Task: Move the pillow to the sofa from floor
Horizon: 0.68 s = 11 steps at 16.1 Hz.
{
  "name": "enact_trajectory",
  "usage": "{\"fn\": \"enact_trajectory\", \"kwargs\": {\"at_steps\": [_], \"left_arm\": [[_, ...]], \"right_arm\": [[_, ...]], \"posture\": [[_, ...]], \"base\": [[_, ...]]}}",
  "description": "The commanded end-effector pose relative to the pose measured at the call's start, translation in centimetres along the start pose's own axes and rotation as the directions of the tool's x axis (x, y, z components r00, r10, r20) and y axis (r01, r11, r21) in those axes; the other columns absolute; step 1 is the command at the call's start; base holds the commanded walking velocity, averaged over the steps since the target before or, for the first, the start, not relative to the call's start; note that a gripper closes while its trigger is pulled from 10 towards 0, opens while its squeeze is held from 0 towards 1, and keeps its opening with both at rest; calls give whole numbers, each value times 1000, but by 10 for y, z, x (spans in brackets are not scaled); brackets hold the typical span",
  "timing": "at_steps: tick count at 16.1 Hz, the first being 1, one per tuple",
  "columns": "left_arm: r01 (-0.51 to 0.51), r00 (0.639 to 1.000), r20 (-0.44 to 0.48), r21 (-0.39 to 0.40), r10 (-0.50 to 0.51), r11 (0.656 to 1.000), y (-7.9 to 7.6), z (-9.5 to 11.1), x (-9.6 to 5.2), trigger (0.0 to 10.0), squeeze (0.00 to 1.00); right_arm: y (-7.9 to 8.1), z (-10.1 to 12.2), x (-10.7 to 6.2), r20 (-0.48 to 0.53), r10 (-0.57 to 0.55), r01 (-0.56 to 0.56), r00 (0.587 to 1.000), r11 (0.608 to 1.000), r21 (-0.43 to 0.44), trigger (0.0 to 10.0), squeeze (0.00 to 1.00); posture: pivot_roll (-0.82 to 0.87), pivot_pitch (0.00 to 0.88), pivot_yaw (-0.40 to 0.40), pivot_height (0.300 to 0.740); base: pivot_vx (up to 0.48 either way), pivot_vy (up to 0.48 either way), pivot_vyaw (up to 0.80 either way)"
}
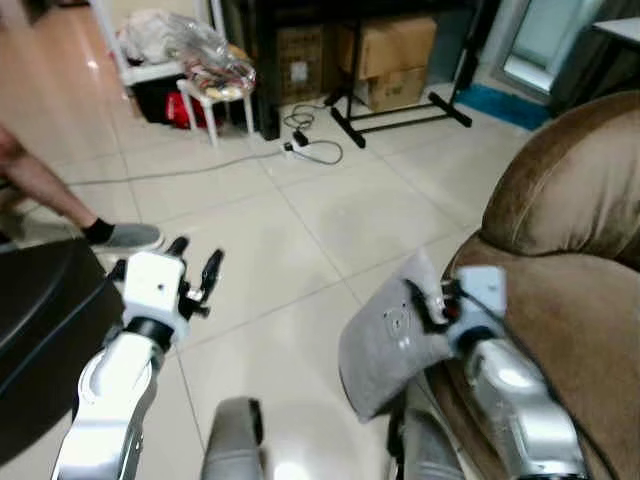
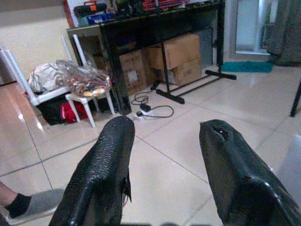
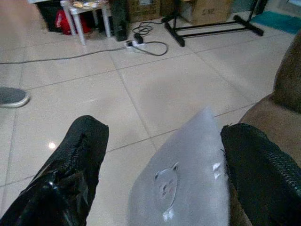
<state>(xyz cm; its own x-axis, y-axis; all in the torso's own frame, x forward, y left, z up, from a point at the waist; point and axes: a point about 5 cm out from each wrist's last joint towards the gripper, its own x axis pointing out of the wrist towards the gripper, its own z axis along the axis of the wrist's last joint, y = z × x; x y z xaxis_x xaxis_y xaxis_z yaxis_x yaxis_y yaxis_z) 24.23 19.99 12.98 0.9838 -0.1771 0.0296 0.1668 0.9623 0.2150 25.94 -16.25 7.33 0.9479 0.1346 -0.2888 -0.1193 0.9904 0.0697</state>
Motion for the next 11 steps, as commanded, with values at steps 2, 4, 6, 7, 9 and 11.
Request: {"fn": "enact_trajectory", "kwargs": {"at_steps": [2, 4, 6, 7, 9, 11], "left_arm": [[-12, 1000, -20, 1, 12, 1000, 5, -3, -4, 10000, 0], [-11, 1000, -20, 2, 11, 1000, 5, -3, -4, 10000, 0], [-10, 1000, -21, 4, 10, 1000, 5, -3, -4, 10000, 0], [-19, 999, -26, 19, 20, 1000, 5, -4, -3, 10000, 0], [-16, 999, -29, 23, 17, 1000, 3, -5, -3, 10000, 0], [-9, 999, -37, 28, 10, 1000, 2, -6, -3, 10000, 0]], "right_arm": [[11, 7, 3, 26, 35, -35, 999, 999, 2, 10000, 0], [11, 7, 3, 26, 37, -37, 999, 999, 3, 10000, 0], [11, 7, 3, 25, 40, -40, 999, 999, 2, 10000, 0], [12, 6, 3, 22, 52, -52, 998, 999, 1, 10000, 0], [12, 4, 4, -2, 70, -70, 998, 997, -13, 10000, 0], [10, 6, 6, 5, 79, -79, 997, 997, -10, 10000, 0]], "posture": [[13, 0, -28, 576], [14, 0, -28, 576], [15, 0, -29, 576], [15, 0, -29, 576], [16, 0, -29, 566], [16, 0, -28, 546]], "base": [[356, 0, 0], [356, 0, 0], [352, 0, 0], [0, 0, 0], [0, 0, 0], [0, 0, 0]]}}
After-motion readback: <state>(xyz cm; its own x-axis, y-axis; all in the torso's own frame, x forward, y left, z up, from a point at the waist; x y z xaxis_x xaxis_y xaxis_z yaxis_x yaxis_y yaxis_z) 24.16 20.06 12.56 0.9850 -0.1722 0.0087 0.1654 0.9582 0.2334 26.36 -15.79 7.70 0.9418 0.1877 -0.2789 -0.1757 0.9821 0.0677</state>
